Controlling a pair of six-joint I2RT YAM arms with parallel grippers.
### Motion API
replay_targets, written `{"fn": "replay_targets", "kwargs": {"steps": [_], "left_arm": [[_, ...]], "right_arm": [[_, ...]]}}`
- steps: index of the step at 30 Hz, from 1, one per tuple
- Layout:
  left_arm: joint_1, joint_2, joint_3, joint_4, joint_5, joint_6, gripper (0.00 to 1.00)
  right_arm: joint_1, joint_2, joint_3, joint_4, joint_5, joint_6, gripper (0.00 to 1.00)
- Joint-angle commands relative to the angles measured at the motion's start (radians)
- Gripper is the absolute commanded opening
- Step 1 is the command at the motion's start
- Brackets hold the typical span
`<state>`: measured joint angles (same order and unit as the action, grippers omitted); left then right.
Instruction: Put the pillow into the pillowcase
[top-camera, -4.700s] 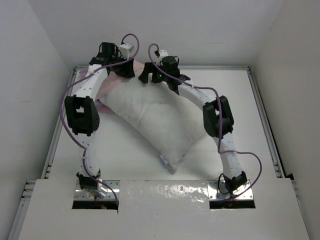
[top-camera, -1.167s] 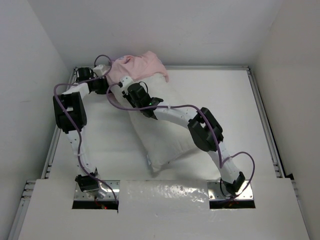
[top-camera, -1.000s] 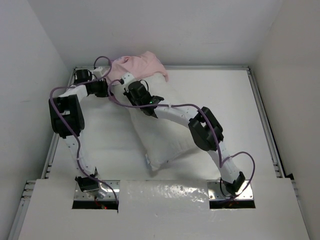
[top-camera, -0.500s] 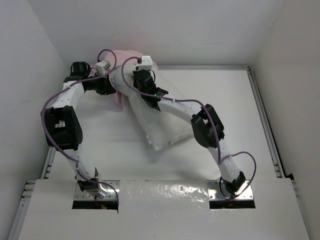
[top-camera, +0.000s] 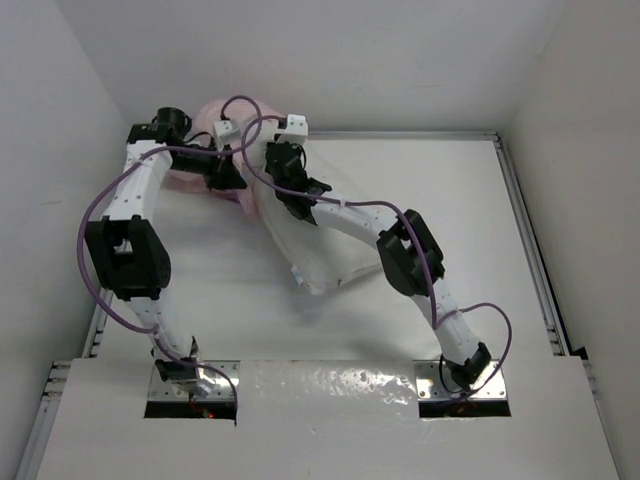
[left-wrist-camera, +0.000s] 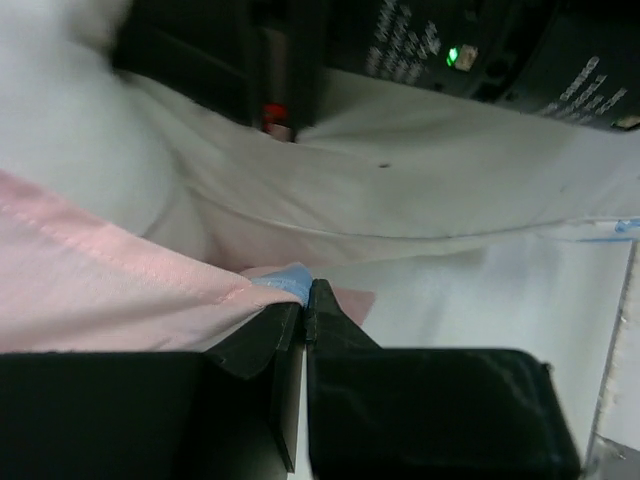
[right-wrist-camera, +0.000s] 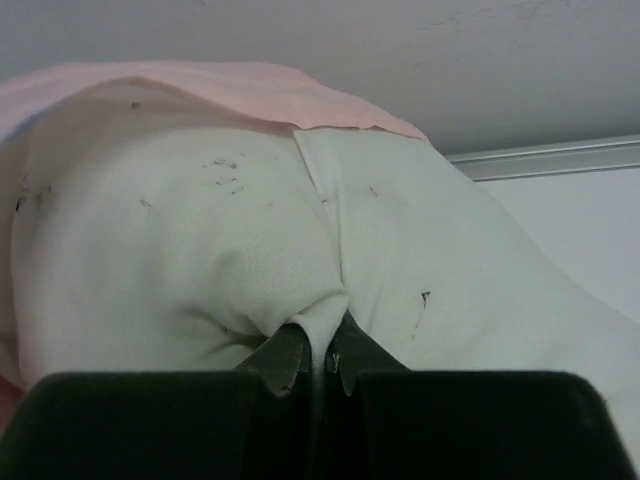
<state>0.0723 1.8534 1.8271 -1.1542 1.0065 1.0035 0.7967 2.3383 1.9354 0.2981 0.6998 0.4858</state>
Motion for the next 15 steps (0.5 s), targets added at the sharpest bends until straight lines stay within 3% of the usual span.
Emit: {"fn": "replay_targets", "kwargs": {"steps": [1,7,9,10,15], "left_arm": [[-0.090,-0.003,-0.086,-0.127,0.054,0.113,0.00],[-0.095,-0.014,-0.117,-0.117,-0.080,0.098,0.03],[-0.080,-0.020,-0.086,-0.145,-0.103,0.095,0.13],[-0.072,-0.025,-0.051,-0.154,-0.101,0.095,0.25],[0.020,-0.052,0.067,-0.160,-0.051,0.046,0.48]], "right_arm": [[0.009,-0.007,0.034,0.036,-0.023,0.071,0.00],[0.016,-0.022,-0.074,0.107,-0.153,0.109,0.00],[0.016,-0.054,-0.131,0.156,-0.207,0.112,0.00],[0.016,-0.065,-0.160,0.211,-0.251,0.115,0.00],[0.015,-0.088,-0.259,0.263,-0.335,0.145,0.00]]}}
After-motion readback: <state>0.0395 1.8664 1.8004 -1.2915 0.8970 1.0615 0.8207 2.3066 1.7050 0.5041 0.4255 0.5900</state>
